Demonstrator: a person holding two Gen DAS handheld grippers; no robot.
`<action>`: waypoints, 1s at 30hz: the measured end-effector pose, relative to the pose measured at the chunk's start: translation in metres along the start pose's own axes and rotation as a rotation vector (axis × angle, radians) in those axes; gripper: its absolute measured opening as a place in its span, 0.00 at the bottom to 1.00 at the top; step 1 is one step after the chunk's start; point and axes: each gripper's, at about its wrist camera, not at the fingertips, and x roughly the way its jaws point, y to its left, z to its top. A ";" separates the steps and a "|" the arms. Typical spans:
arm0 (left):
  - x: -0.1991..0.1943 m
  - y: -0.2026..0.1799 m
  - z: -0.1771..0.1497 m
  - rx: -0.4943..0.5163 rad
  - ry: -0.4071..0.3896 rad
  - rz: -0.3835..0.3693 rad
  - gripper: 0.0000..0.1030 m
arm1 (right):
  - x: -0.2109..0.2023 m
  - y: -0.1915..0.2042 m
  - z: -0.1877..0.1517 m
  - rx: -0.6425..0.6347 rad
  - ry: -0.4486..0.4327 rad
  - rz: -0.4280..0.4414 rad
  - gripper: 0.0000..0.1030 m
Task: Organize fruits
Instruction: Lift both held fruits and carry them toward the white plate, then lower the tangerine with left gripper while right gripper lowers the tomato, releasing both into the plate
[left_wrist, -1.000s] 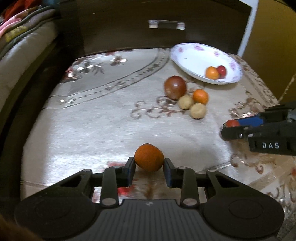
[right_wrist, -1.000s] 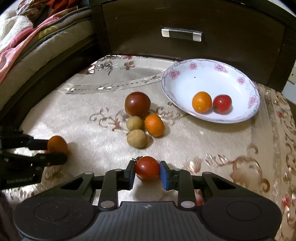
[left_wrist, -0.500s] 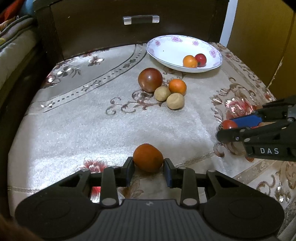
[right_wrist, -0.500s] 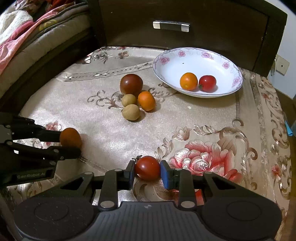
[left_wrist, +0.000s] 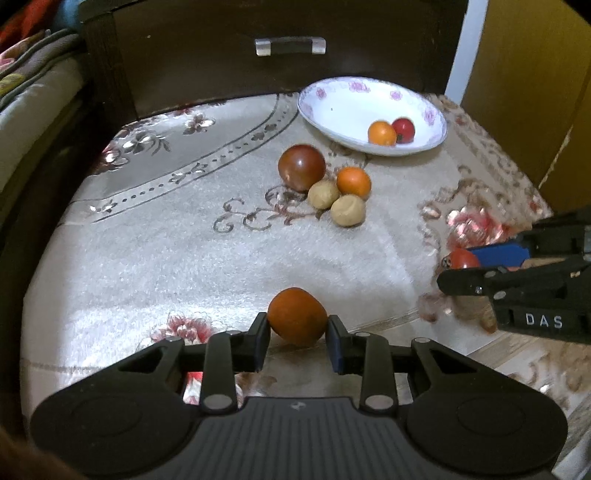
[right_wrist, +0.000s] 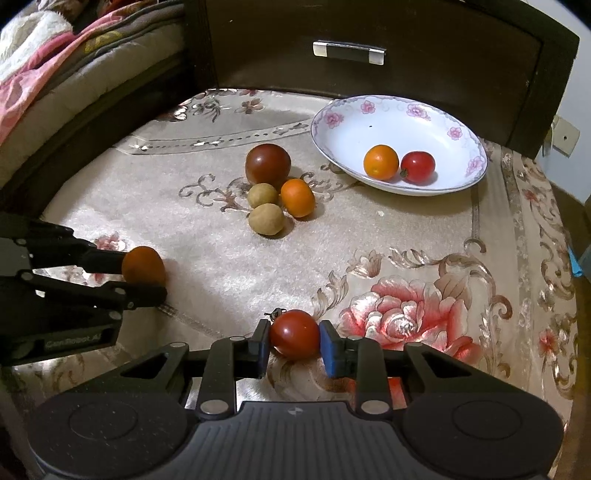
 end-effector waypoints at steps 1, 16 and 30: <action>-0.005 -0.004 0.002 0.002 -0.004 0.001 0.39 | -0.004 0.000 0.000 0.005 -0.007 0.002 0.21; -0.047 -0.048 0.052 0.052 -0.107 0.023 0.39 | -0.074 -0.030 0.011 0.135 -0.157 0.007 0.21; 0.022 -0.041 0.107 0.008 -0.111 -0.045 0.39 | -0.035 -0.073 0.053 0.217 -0.168 -0.034 0.22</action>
